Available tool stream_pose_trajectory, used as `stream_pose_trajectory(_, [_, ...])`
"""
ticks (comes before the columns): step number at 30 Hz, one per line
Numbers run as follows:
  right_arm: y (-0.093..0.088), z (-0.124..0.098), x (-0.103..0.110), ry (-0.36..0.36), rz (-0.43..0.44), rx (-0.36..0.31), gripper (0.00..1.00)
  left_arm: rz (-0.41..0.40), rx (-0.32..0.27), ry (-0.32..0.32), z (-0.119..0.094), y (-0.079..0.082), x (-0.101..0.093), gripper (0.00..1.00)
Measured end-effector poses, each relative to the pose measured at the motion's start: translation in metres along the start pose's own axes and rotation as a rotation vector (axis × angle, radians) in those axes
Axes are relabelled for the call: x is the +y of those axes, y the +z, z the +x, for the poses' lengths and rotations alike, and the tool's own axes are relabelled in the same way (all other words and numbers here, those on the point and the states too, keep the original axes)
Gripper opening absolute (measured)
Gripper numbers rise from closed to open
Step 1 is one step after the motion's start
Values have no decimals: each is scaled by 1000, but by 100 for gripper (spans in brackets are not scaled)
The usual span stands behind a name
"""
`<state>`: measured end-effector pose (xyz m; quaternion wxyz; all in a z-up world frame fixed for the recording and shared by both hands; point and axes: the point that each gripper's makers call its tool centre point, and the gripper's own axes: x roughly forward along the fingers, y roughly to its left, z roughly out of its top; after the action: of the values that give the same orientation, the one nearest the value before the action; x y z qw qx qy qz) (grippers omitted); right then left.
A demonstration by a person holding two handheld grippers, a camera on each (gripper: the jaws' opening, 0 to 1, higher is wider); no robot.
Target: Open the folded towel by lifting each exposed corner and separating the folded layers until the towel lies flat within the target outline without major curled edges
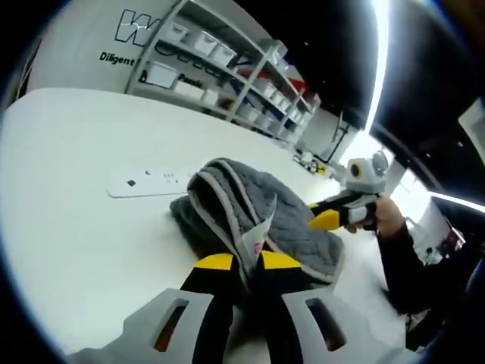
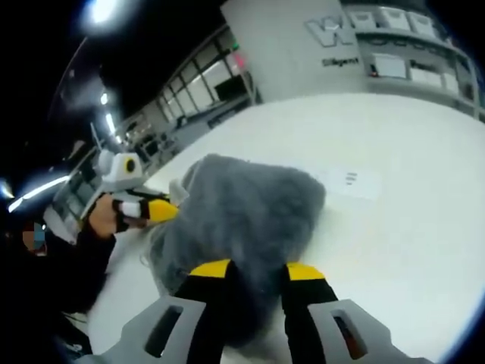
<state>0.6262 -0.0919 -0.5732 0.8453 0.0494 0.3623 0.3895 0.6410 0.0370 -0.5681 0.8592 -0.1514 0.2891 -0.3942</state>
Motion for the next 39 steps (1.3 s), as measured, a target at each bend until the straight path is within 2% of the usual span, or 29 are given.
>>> stream_pose_trajectory(3, [0,0,0,-4,-4,3,23,-16,0,-3,0,2,4,8])
stream_pose_trajectory(19, [-4,-3,9,6,-30,24,21,-5,19,-7,-4,-4,-3,8])
stream_pose_trajectory(39, [-14,-5,24,4,-51,32,21,-8,-2,-1,-23,-15,-13,7])
